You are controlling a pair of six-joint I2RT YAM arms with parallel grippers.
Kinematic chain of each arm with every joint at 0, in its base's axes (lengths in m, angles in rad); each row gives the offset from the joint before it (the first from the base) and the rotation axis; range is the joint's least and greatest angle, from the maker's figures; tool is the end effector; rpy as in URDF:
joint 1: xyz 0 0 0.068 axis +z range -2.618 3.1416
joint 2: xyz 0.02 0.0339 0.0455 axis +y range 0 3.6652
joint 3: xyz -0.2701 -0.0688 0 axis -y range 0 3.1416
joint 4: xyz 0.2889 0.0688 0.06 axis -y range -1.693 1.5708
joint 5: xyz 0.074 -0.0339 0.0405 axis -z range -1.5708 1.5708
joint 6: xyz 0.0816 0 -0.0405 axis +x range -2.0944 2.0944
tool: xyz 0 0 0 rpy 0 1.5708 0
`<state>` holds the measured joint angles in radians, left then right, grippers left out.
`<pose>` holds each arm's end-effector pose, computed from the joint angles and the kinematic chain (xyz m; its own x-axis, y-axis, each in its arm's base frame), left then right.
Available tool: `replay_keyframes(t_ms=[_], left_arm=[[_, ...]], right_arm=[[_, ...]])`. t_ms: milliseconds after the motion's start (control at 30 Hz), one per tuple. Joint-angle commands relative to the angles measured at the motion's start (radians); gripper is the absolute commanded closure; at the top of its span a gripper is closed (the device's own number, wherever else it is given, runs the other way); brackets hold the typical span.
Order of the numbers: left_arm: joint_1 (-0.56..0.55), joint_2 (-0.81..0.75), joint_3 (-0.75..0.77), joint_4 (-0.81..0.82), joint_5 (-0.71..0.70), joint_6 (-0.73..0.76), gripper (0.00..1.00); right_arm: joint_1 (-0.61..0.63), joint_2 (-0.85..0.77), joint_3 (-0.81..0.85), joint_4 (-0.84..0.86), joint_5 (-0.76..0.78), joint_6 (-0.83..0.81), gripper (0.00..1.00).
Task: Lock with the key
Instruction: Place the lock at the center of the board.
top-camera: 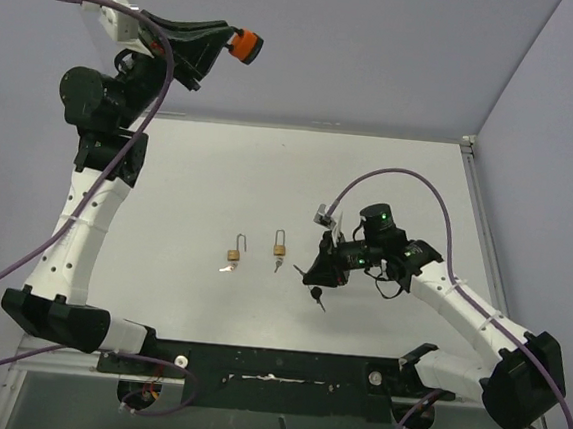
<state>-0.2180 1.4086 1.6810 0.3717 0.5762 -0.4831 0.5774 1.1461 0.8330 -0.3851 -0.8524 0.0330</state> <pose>0.3344 -0.1196 0.6011 0.2373 -0.4515 -0.8601 0.8096 0.5812 -0.0817 0.2177 0.2152 0.2456 -0.5661 -0.3429 -0.7496 -0.8242 0.2481 0.5090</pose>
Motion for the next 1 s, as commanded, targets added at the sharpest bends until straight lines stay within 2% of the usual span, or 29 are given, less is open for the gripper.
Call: replay_keyframes(t_ms=[0,300,467,700,967], left_arm=[[-0.024,-0.052,0.060,0.185,-0.051,-0.023,1.00],[-0.039,-0.009,-0.050,0.085,0.063,-0.125,1.00],[-0.120,0.013,-0.170,0.089,0.117,-0.155,1.00],[-0.299,0.130,-0.269,-0.036,0.140,-0.079,1.00],[-0.357,0.330,-0.292,-0.128,0.152,-0.038,1.00]], right_arm=[[-0.001,-0.077,0.040,-0.056,0.024,0.014,1.00],[-0.038,-0.173,0.115,0.001,0.534,0.171,1.00],[-0.153,-0.150,0.133,0.010,0.681,0.264,1.00],[-0.282,-0.060,0.190,-0.009,0.656,0.329,1.00],[-0.313,0.002,0.179,-0.019,0.645,0.367,1.00]])
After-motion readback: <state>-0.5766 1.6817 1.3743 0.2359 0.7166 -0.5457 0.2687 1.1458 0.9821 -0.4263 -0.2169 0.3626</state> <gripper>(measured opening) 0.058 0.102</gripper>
